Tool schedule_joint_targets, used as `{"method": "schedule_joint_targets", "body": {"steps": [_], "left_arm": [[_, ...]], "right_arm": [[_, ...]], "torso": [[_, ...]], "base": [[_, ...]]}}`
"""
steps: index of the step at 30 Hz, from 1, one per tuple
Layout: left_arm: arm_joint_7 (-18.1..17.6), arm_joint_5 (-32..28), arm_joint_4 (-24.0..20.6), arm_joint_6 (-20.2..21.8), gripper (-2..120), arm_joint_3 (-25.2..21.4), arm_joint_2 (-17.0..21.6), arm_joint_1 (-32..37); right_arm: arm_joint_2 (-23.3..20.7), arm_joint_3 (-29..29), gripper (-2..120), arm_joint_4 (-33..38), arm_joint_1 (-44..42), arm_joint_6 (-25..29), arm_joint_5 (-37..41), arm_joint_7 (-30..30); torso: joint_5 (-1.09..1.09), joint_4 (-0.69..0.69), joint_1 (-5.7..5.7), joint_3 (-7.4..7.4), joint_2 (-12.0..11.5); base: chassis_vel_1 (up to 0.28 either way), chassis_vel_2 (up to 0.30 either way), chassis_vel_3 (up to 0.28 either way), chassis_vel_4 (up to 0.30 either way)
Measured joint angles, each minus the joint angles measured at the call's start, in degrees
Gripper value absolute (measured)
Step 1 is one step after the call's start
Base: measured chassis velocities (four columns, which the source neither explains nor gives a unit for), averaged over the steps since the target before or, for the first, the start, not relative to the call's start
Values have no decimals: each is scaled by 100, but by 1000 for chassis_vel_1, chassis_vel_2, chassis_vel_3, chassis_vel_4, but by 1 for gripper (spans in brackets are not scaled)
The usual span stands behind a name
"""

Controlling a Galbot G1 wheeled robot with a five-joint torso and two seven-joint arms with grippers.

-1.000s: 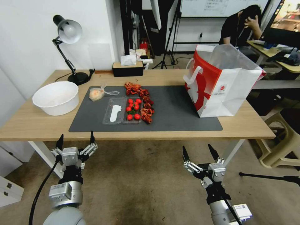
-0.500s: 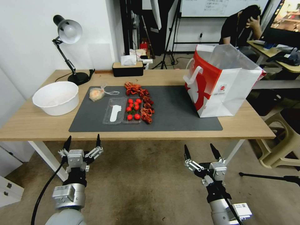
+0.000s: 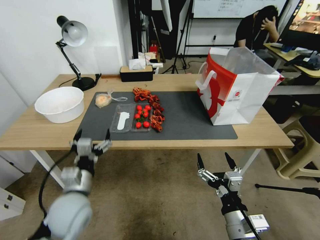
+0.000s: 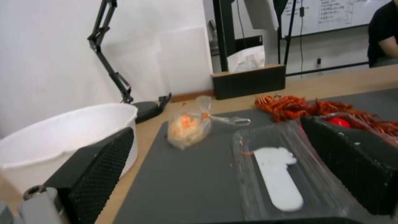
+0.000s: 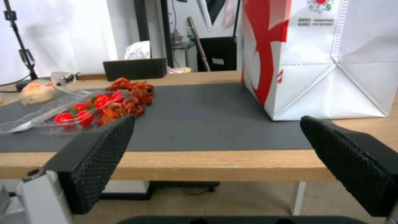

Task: Pick up the trash from the table and place it into the takeout bag.

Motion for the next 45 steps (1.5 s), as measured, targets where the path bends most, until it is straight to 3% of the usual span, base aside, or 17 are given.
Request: {"method": "schedule_joint_targets", "body": {"steps": [1,4,5,6,9,13,17,21,25,26,29,31,37,41,45], "left_arm": [[0,0,0,0,100,0,0,0],[-67,-822,178,389,100,96,749,-926],[-67,-822,178,389,100,96,749,-926],[-101,-1118,270,498,100,166,997,-1197],[-114,-1460,494,626,100,312,1305,-1680],[34,-1849,950,728,100,568,1692,-2476],[459,-2453,1570,873,100,1001,2108,-3672],[669,-2702,1935,1114,100,1415,2190,-4378],[1562,-2921,2830,1750,100,2393,2130,-5761],[1562,-2921,2830,1750,100,2393,2130,-5761],[2207,-3059,3464,2153,100,2818,2001,-6420],[2302,-3067,3668,2235,100,2960,1937,-6634],[2579,-2543,4413,2256,100,3361,1709,-7262],[3109,-1919,5039,2574,100,3575,1576,-7701],[3376,-1787,5390,2730,100,3677,1485,-7895]], "right_arm": [[0,0,100,0,0,0,0,0],[-25,38,100,69,9,-75,33,12],[-25,38,100,69,9,-75,33,12],[-43,46,100,81,18,-99,51,14],[-63,82,100,84,-11,-111,56,13],[-111,115,100,77,-30,-131,56,12],[-62,117,100,28,-23,-150,14,12],[-35,89,100,3,-16,-154,-24,12],[-33,149,100,-2,-37,-159,-39,17],[-33,149,100,-2,-37,-159,-39,17],[-54,233,100,13,-74,-159,-29,28],[-66,266,100,18,-87,-156,-18,29],[-74,312,100,2,-97,-142,7,35],[-75,329,100,-40,-100,-126,22,39],[-76,332,100,-73,-100,-114,25,41]], "torso": [[0,0,0,0,0],[-1,-2,0,0,0],[-1,-2,0,0,0],[2,3,0,0,0],[0,-2,0,0,0],[0,0,0,1,0],[1,0,0,1,-1],[1,0,0,0,0],[0,-1,0,0,0],[0,-1,0,0,0],[1,0,0,0,-1],[0,0,0,0,0],[0,-1,0,1,-1],[1,1,0,0,0],[1,0,0,0,0]], "base": [[0,0,0,0],[0,0,0,0],[0,0,0,0],[0,0,0,0],[0,0,0,0],[0,0,0,0],[0,0,0,0],[0,0,0,0],[0,0,0,0],[0,0,0,0],[0,0,0,0],[0,0,0,0],[0,0,0,0],[0,0,0,0],[0,0,0,0]]}}
